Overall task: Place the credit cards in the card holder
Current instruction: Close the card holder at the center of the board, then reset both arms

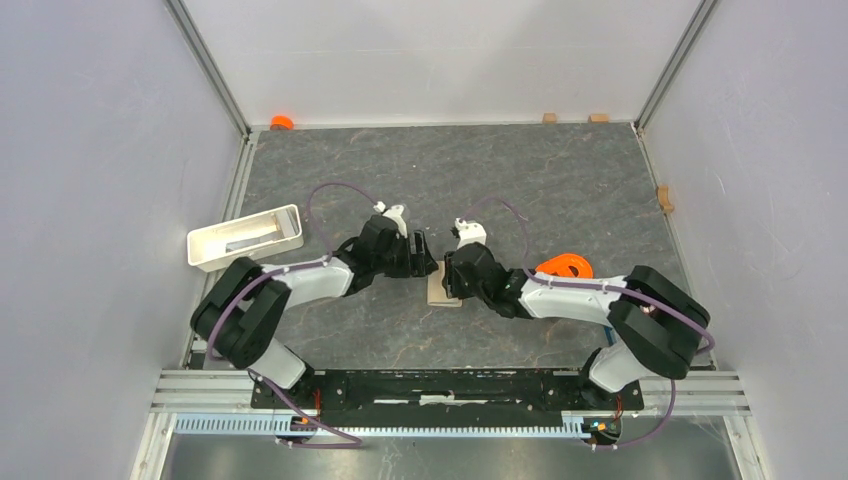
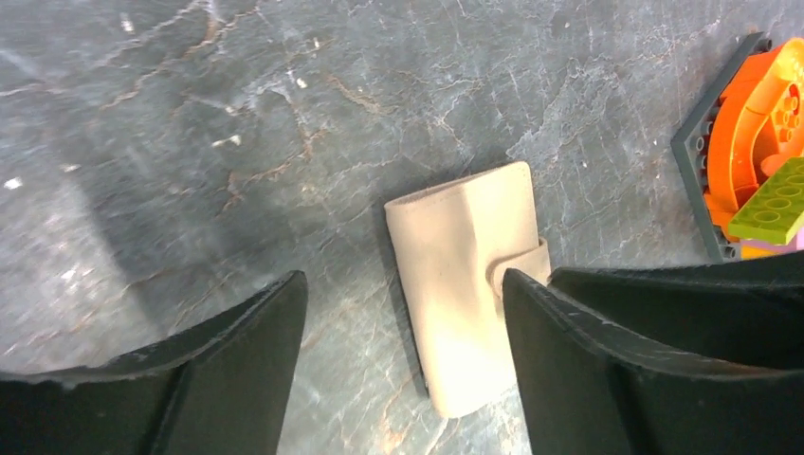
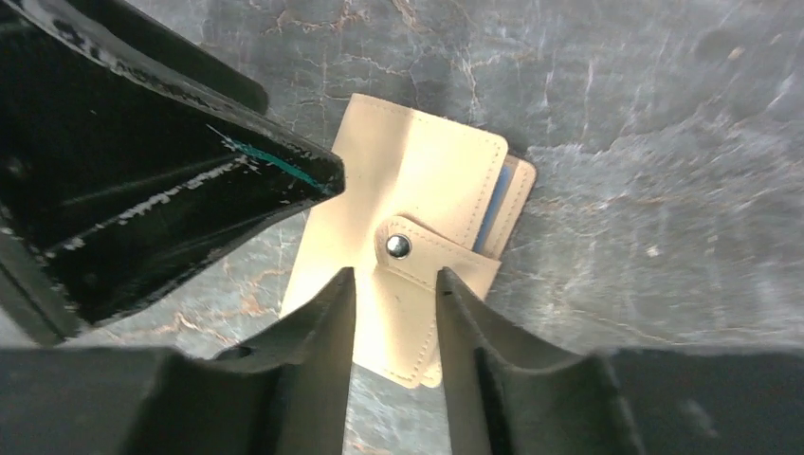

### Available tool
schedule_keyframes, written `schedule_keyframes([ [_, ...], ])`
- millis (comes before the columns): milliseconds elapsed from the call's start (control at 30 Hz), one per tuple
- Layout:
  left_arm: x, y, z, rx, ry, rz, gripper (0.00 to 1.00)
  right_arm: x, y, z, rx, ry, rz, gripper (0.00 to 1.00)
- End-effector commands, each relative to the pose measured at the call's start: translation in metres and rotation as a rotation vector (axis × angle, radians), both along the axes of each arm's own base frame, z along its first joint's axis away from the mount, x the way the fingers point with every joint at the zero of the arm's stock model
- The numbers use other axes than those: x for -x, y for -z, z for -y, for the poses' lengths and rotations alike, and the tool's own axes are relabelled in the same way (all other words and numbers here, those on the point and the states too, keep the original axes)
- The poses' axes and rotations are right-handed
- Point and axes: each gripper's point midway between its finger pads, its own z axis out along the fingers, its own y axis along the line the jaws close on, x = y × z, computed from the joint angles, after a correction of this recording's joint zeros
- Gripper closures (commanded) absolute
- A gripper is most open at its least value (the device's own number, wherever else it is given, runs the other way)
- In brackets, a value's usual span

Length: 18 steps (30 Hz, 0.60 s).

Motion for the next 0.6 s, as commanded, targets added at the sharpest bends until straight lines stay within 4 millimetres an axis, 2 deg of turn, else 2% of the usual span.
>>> schedule_keyframes([
  [0,-0.006,-0.035,-0.024,-0.053,-0.092,0.058,0.13,-0.003,-0.037,0.015,0.120,-0.094,0.054,0.49],
  [67,-0.003,-0.047,-0.039,-0.069,-0.158,0.037,0.06,-0.009,-0.052,0.022,0.118,-0.084,0.080,0.42],
  [167,-0.002,-0.071,-0.064,-0.086,-0.233,0.034,0.00,-0.018,-0.063,0.046,0.156,-0.038,0.103,0.35],
  [333,0.005,-0.113,-0.106,-0.142,-0.287,0.034,0.00,-0.034,-0.059,0.111,0.258,0.096,0.104,0.27],
  [433,0.011,-0.146,-0.125,-0.176,-0.309,0.080,0.00,-0.040,-0.067,0.147,0.284,0.177,0.126,0.26],
  [567,0.019,-0.197,-0.157,-0.256,-0.356,0.243,0.00,-0.046,-0.106,0.182,0.298,0.279,0.265,0.24],
])
